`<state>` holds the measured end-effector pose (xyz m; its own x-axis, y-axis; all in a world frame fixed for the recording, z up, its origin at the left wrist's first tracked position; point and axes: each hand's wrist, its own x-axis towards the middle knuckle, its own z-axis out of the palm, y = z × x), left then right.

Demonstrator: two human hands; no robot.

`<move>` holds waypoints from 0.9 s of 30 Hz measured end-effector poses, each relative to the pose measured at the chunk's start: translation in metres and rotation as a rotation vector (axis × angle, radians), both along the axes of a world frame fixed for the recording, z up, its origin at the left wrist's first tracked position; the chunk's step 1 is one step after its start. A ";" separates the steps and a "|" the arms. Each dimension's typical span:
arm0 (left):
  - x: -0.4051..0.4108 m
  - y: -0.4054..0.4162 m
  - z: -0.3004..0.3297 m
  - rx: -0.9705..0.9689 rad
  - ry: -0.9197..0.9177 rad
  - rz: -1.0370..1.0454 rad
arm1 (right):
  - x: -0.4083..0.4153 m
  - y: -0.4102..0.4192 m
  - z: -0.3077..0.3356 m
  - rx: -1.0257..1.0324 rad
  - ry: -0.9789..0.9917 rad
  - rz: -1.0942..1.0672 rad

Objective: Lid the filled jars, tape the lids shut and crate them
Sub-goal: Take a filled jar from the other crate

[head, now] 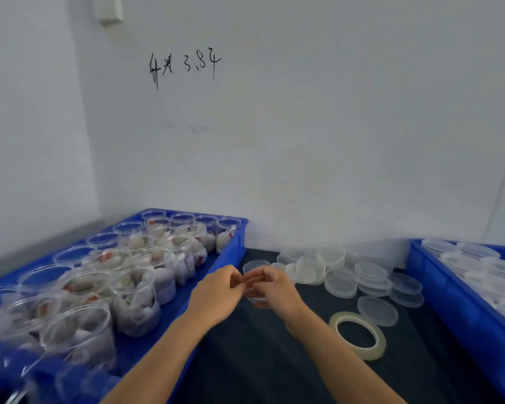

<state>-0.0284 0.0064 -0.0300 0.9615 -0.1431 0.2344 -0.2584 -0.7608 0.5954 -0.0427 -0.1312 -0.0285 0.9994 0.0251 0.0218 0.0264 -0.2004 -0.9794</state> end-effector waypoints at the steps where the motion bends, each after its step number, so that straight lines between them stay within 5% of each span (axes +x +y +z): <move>1: 0.004 0.007 0.001 0.021 0.012 0.010 | 0.005 0.008 -0.002 0.005 0.003 0.005; 14: 0.099 0.077 0.003 0.034 0.044 0.127 | 0.074 0.049 -0.011 -0.111 -0.073 0.087; 20: 0.171 0.058 -0.002 -0.058 0.088 0.063 | 0.135 0.039 0.000 -0.144 -0.112 -0.004; 27: 0.247 0.016 -0.010 0.098 0.124 0.027 | 0.211 0.022 0.001 -0.206 -0.161 -0.073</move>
